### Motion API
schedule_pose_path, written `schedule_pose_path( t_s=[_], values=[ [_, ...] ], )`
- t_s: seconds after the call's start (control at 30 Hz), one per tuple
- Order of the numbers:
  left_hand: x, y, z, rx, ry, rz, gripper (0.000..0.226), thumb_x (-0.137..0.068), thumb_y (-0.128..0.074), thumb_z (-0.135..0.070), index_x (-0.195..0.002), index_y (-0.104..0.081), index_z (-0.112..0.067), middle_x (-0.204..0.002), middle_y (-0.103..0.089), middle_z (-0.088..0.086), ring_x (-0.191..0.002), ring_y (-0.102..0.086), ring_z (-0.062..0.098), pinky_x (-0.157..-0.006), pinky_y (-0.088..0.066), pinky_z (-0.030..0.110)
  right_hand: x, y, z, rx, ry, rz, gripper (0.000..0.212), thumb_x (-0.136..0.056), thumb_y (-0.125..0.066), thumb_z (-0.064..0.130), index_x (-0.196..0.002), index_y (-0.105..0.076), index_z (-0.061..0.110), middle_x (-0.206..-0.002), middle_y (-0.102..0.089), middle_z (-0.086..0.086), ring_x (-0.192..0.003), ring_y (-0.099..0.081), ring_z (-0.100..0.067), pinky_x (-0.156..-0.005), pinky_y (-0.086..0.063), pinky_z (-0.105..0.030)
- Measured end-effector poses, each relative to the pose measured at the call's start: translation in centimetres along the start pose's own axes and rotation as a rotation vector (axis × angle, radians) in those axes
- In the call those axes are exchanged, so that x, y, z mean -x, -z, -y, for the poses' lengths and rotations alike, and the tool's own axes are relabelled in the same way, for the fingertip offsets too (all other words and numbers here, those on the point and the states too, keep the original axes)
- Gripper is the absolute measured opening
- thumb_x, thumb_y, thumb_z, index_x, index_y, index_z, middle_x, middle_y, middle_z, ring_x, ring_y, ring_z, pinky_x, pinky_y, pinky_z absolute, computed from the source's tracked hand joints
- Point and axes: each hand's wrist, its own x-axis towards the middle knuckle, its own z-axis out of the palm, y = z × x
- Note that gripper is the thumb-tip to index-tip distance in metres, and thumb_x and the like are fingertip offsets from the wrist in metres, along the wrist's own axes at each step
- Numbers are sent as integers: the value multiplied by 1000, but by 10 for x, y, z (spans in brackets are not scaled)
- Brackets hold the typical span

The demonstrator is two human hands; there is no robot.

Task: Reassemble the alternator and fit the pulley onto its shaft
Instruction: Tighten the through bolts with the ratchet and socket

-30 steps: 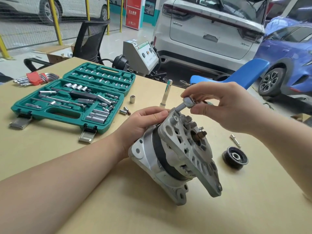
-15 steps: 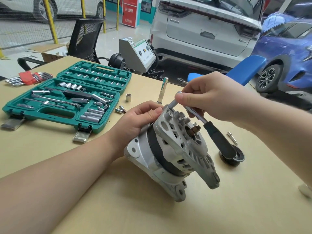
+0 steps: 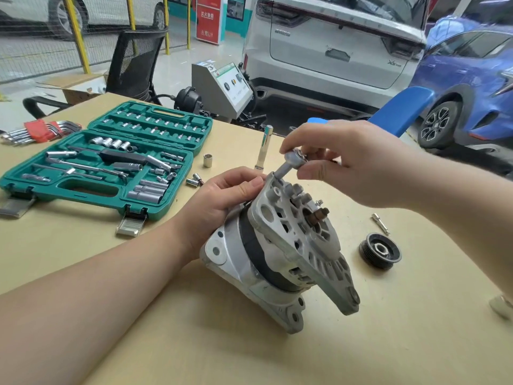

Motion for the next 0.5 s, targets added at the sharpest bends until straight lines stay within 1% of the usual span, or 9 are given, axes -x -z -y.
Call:
schedule_pose_path(
  t_s=[0.07, 0.13, 0.17, 0.23, 0.3, 0.33, 0.4, 0.43, 0.5],
  values=[
    [0, -1, 1, -4, -4, -22, 16, -89, -68, -18, -83, -83, -19, -85, -79, 4, -74, -77, 16, -66, -62, 24, -4, 2, -1, 26, 37, 23, 28, -96, -69, 33, -125, -66, 33, -102, -66, 10, -92, -52, -11, -88, -47, -37],
    [0, -2, 1, -5, -11, -41, 19, -88, -66, -18, -82, -83, -20, -83, -79, 4, -73, -77, 16, -65, -61, 24, -4, 1, -1, -30, -8, 26, 27, -96, -68, 34, -123, -67, 31, -98, -68, 7, -90, -58, -17, -86, -50, -39],
    [-1, -2, 2, -5, -18, -51, 18, -88, -67, -18, -81, -83, -20, -83, -79, 4, -72, -77, 15, -65, -61, 24, -3, -1, 0, -68, -43, 14, 25, -95, -68, 38, -119, -68, 31, -92, -69, 7, -84, -60, -16, -82, -50, -37],
    [-1, -3, 3, 3, -25, -73, 13, -86, -71, -20, -81, -83, -21, -83, -79, 4, -72, -77, 15, -65, -62, 24, -4, -6, 2, -144, -117, -32, 20, -93, -69, 45, -105, -71, 29, -76, -70, 6, -64, -57, -10, -66, -49, -32],
    [-2, -2, 4, 13, -28, -69, 5, -80, -80, -25, -81, -83, -21, -84, -78, 5, -73, -77, 17, -66, -62, 26, -7, -10, 6, -238, -223, -79, 28, -91, -72, 51, -90, -72, 23, -61, -67, 5, -46, -50, -7, -49, -44, -23],
    [-1, -2, 4, 17, -25, -67, 8, -77, -81, -27, -82, -83, -21, -85, -78, 5, -73, -77, 17, -66, -62, 26, -9, -11, 7, -276, -289, -97, 34, -90, -73, 54, -86, -73, 20, -56, -65, 3, -42, -49, -7, -43, -41, -19],
    [-1, -2, 3, 5, -21, -57, 5, -81, -79, -24, -82, -83, -21, -85, -79, 5, -73, -77, 17, -65, -62, 26, -11, -11, 11, -336, -391, -106, 44, -87, -76, 58, -82, -74, 14, -56, -64, -7, -42, -49, -10, -40, -38, -17],
    [-2, -1, 4, -4, -29, -57, 10, -85, -74, -20, -81, -84, -21, -84, -79, 4, -73, -77, 17, -65, -62, 25, -10, -10, 13, -357, -415, -102, 46, -87, -76, 58, -82, -75, 12, -57, -65, -9, -43, -48, -11, -41, -38, -18],
    [-2, -2, 4, -6, -32, -70, 19, -86, -66, -18, -78, -84, -20, -81, -79, 4, -70, -77, 15, -63, -61, 24, -8, -8, 14, -328, -407, -88, 44, -88, -74, 59, -83, -74, 16, -52, -62, 2, -41, -47, -8, -40, -38, -18]
  ],
)
